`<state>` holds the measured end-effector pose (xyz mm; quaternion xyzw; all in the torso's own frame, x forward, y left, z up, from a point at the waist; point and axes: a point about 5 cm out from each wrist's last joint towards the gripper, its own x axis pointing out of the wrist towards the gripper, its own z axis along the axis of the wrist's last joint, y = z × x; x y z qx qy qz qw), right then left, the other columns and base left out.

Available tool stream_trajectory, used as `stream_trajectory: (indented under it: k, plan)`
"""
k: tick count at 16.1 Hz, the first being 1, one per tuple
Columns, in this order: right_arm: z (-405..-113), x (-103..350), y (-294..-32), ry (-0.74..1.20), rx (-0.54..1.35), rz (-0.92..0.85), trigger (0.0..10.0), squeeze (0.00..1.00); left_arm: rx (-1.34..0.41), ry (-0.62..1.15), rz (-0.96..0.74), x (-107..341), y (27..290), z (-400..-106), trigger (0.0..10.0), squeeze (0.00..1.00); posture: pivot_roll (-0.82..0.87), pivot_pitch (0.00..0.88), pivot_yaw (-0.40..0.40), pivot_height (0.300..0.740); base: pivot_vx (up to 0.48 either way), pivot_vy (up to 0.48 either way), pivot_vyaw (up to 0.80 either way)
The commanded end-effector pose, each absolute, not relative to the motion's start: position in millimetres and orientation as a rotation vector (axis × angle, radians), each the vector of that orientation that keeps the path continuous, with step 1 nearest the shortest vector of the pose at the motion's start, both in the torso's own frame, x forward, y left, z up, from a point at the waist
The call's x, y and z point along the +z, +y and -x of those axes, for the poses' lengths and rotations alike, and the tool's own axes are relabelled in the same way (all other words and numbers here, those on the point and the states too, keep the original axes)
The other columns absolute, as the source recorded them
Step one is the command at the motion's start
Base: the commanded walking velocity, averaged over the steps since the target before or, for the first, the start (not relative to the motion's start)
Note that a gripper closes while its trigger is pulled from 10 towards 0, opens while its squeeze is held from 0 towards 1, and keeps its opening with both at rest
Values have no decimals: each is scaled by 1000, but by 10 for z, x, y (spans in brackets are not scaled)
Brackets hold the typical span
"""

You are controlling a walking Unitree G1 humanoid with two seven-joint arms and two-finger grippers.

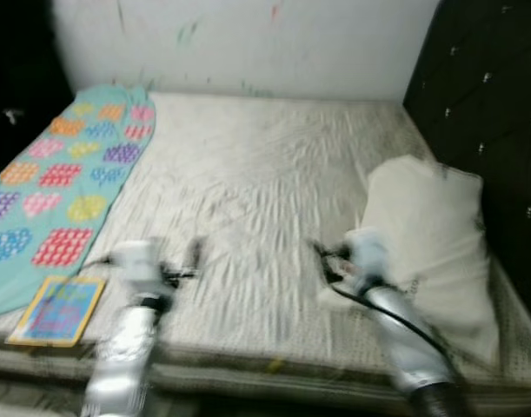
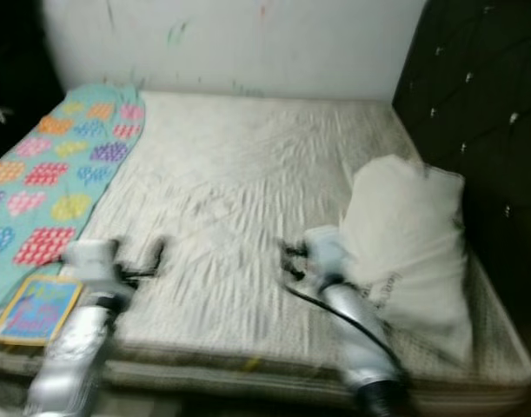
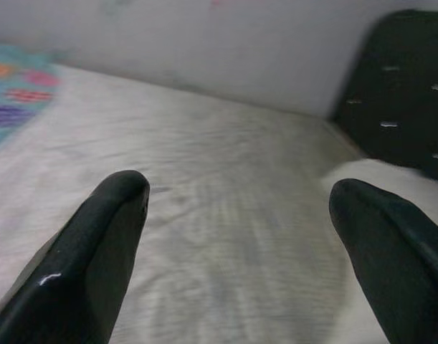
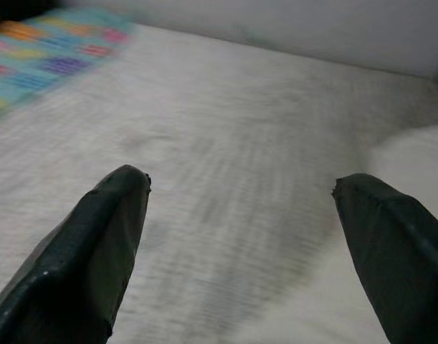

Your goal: Clean up the room

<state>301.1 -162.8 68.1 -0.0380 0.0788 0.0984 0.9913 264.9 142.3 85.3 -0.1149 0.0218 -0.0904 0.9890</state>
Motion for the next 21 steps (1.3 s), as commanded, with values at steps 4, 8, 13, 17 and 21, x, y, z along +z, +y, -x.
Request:
stream_trajectory:
  k: [4, 8, 13, 17, 21]
  plan:
    - [-3057, 766, -1500, 120, 230, 60, 10000, 0, -121, 65, 199, 836, 1592, -2648, 10000, 0, -41, 0, -2, 740, 168, 0, 0]
    - [-3053, 766, -1536, 122, 226, 66, 10000, 0, -116, 75, 189, 816, 1599, -2652, 10000, 0, -41, 0, -2, 740, 0, 0, 0]
    - [-3040, 764, -1553, 122, 231, 74, 10000, 0, -119, 84, 187, 805, 1586, -2649, 10000, 0, -40, 0, -3, 740, 0, -202, 0]
    - [-3050, 770, -1550, 122, 231, 74, 10000, 0, -117, 85, 190, 810, 1580, -2646, 10000, 0, -39, 0, -5, 740, 0, -352, 0]
    - [-3040, 764, -1555, 125, 229, 74, 10000, 0, -116, 87, 193, 809, 1580, -2641, 10000, 0, -42, 0, -5, 740, 0, -352, 0]
